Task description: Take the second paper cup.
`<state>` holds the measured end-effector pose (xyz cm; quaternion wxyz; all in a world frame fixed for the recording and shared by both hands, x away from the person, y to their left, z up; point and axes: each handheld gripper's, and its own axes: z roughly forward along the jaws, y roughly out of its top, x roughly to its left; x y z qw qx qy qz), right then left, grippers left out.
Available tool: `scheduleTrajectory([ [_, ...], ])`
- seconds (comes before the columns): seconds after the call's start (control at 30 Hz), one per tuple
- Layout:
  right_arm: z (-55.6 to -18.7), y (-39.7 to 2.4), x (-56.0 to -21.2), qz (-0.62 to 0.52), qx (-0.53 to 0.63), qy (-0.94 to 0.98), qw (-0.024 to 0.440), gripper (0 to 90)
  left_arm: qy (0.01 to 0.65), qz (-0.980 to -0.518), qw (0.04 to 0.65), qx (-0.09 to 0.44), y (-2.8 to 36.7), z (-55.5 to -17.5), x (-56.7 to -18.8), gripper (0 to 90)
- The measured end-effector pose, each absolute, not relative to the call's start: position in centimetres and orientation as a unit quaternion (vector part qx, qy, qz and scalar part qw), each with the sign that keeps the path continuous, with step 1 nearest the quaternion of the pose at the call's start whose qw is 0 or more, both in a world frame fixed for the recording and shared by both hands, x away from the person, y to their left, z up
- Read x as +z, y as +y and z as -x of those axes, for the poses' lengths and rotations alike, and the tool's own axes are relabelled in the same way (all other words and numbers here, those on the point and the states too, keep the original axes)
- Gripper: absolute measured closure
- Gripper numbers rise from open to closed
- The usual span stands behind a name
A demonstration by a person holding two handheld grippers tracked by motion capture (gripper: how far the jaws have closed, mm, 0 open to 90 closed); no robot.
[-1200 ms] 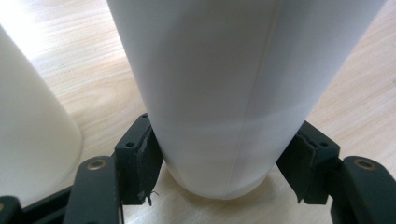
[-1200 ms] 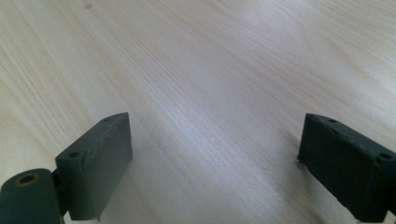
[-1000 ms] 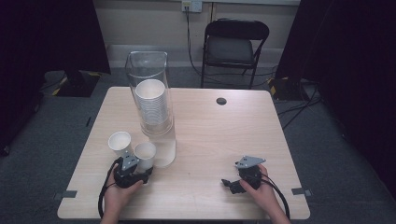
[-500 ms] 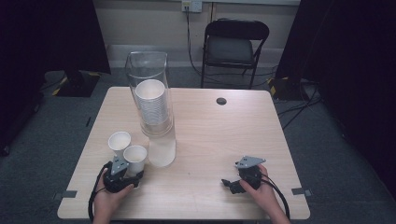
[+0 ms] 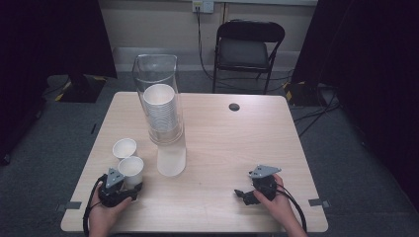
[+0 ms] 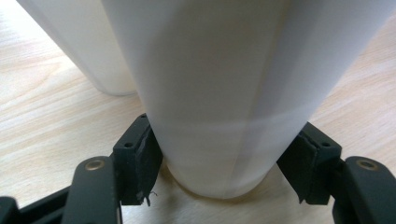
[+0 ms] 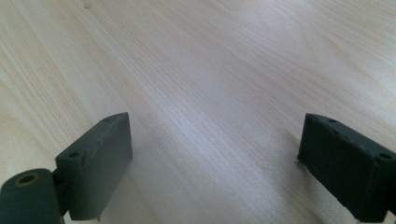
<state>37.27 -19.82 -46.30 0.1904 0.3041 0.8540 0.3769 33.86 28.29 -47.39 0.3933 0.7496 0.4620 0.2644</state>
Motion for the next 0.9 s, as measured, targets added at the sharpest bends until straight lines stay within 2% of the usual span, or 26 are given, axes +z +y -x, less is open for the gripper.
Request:
scheduleTrajectory([
  [0.9,-37.28,-19.82,-46.30,-0.304,0.377,0.854,0.190,9.1,0.483,-0.742,0.386,0.259,29.14,-34.78,-47.40,34.3],
])
